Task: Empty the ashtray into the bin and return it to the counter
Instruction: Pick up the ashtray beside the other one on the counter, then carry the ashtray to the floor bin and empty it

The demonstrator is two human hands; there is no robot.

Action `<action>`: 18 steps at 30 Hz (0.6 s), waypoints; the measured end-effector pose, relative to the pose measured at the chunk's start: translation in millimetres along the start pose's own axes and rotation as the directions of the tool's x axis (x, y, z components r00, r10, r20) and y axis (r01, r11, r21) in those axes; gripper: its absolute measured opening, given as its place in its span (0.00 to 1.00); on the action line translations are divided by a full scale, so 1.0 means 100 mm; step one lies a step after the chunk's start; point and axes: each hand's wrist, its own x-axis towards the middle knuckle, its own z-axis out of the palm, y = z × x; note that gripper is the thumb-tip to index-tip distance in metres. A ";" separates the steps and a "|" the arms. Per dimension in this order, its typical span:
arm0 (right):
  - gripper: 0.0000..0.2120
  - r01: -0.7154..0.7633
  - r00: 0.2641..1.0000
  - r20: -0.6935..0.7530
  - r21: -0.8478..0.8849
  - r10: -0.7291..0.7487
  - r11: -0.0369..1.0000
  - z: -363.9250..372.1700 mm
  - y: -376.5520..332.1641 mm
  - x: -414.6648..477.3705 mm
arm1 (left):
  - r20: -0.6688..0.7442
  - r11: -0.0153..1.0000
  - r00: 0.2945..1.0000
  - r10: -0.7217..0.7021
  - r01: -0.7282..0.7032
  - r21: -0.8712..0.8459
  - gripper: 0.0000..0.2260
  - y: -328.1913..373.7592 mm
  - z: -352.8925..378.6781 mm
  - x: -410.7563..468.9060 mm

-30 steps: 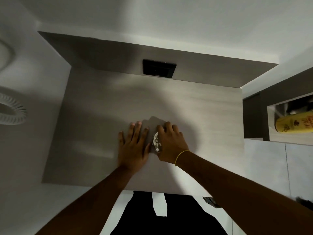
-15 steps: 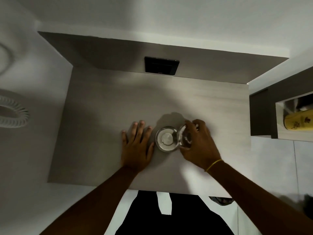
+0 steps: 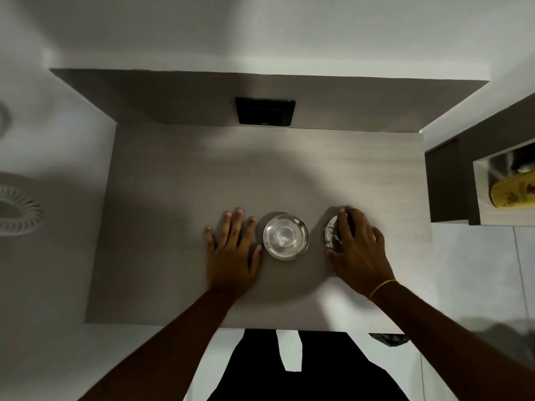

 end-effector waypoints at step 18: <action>0.20 0.103 0.982 0.136 0.183 -0.129 0.978 -0.19 -0.62 0.59 | 0.018 0.999 1.000 -0.007 0.007 -0.042 0.31 -0.01 0.00 0.00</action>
